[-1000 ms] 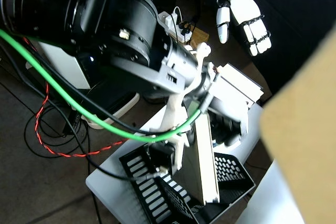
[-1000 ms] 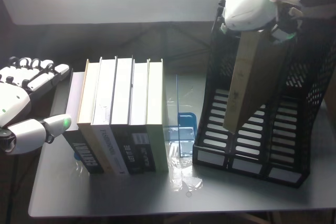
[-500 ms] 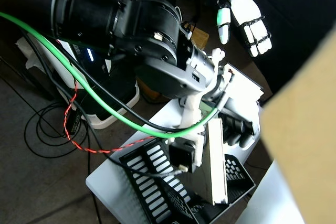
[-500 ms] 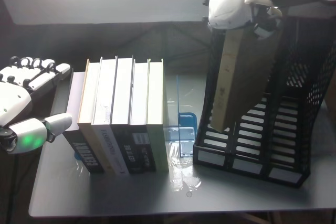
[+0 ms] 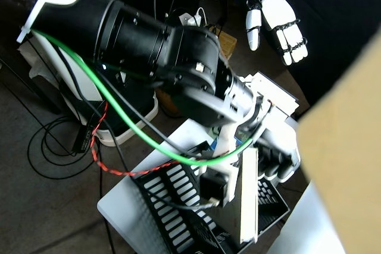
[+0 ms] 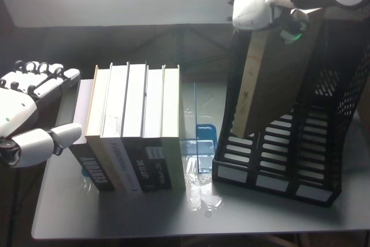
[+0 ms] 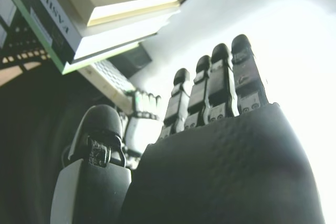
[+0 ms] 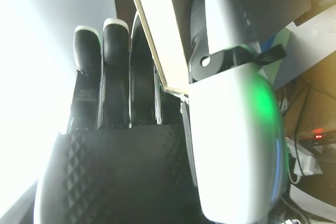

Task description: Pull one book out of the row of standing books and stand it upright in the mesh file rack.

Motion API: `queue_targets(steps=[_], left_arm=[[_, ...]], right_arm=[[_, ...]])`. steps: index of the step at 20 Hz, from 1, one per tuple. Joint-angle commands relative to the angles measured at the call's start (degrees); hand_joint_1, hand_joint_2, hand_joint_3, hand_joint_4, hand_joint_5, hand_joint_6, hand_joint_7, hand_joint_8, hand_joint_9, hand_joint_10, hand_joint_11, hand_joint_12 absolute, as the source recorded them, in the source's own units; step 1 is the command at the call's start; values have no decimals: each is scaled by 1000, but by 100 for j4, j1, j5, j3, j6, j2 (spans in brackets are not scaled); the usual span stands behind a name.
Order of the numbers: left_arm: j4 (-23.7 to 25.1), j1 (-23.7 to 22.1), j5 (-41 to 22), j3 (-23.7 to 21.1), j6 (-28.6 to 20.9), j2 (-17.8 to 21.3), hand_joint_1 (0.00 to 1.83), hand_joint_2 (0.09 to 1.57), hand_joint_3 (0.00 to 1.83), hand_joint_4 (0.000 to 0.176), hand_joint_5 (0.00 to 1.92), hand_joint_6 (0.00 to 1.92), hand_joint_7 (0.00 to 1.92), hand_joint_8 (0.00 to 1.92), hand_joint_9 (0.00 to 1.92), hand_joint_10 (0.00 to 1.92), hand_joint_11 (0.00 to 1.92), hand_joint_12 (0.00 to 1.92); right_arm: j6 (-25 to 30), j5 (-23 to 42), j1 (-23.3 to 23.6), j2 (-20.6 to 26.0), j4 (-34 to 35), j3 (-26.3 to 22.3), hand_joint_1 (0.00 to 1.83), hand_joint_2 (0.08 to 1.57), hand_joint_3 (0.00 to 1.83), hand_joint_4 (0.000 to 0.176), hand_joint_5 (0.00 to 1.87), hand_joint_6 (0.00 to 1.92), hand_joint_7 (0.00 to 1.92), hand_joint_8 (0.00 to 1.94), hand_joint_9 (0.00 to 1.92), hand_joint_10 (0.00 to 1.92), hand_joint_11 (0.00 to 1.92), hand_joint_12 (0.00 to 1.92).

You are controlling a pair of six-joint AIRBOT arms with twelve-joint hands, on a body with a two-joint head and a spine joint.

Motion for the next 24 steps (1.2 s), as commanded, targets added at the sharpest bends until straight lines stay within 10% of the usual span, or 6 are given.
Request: queue_targets(steps=[1,22,23,24], left_arm=[[-12,-50,-674,43,-24,-7,0,1354,0,74,0,0,0,0,0,0,0,0],[92,-77,-677,111,-95,-93,0,1375,2,82,0,0,0,0,0,0,0,0],[93,-78,-678,114,-108,-96,0,1377,3,85,0,0,0,0,0,0,0,0],[93,-78,-677,114,-108,-97,0,1377,3,85,0,0,0,0,0,0,0,0]], right_arm=[[-7,-598,-21,-32,-199,89,1330,1264,1,0,688,1169,803,1427,514,1728,259,1787],[306,-644,-305,-434,-199,1053,1335,1246,0,0,724,1197,839,1347,525,1657,179,1663],[306,-646,-305,-434,-199,1056,1214,1254,3,0,797,1384,673,1343,465,1175,97,1629],[306,-648,-305,-436,-199,1059,1214,1254,3,0,797,1384,673,1343,465,1175,97,1629]])
